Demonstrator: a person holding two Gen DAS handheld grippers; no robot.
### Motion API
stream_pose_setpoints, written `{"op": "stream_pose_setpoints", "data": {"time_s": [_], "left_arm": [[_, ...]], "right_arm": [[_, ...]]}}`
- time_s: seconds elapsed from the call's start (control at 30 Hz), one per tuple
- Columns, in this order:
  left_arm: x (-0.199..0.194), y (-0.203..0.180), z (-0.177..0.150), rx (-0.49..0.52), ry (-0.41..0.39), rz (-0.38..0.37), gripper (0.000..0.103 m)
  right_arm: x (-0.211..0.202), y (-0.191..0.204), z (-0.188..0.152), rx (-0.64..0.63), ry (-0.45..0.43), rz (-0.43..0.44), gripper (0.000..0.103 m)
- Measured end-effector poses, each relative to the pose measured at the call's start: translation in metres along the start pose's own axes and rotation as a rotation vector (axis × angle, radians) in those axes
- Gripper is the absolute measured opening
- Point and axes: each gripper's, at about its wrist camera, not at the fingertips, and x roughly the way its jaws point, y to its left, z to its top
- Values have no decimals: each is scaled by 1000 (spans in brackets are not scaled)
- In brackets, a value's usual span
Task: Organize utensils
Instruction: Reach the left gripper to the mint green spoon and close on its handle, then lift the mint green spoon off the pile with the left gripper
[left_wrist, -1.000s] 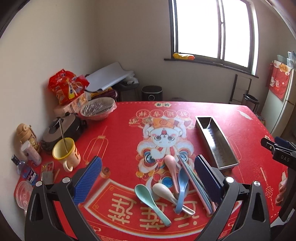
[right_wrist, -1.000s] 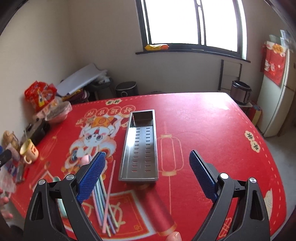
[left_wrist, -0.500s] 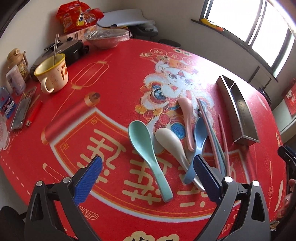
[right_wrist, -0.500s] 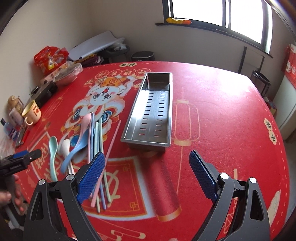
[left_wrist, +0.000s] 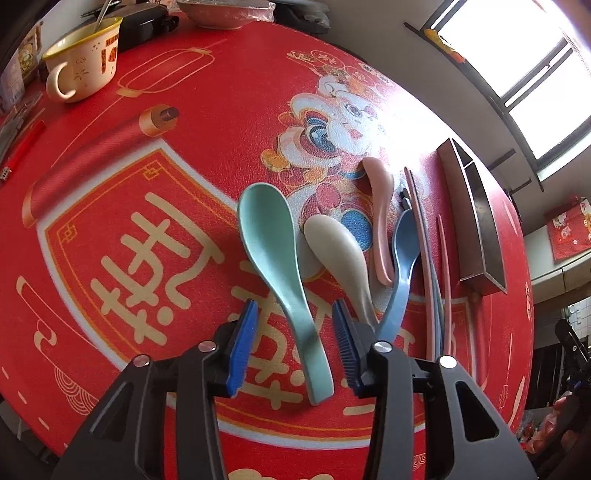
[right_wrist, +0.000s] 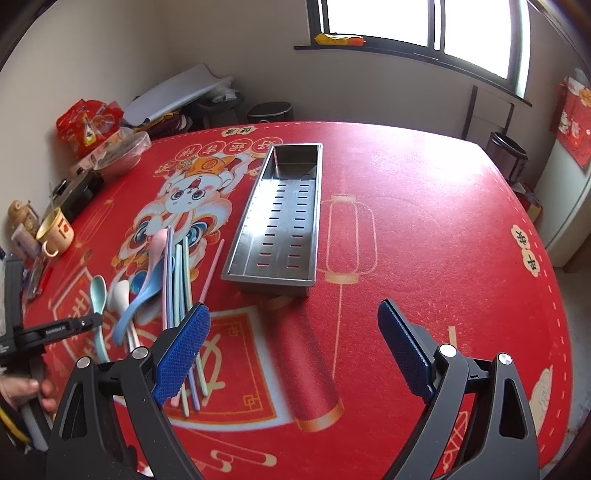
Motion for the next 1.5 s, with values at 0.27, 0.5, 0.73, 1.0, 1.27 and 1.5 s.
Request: {"op": "stream_pose_setpoints", "data": {"time_s": [0.27, 0.5, 0.73, 1.0, 1.27, 1.5], "left_arm": [[-1, -7, -4, 35, -8, -52, 13], [-3, -26, -12, 145, 3, -50, 6], [0, -25, -14, 169, 27, -32, 6], [-2, -18, -14, 174, 33, 23, 14], [-1, -16, -15, 222, 56, 85, 16], [0, -13, -16, 229, 62, 71, 16]], "right_arm": [[-6, -1, -3, 4, -7, -16, 89], [-9, 0, -4, 2, -17, -8, 89], [-7, 0, -5, 14, -8, 27, 89], [-4, 5, -4, 13, 0, 52, 89], [0, 13, -1, 6, 5, 72, 89], [2, 15, 2, 0, 8, 82, 89]]}}
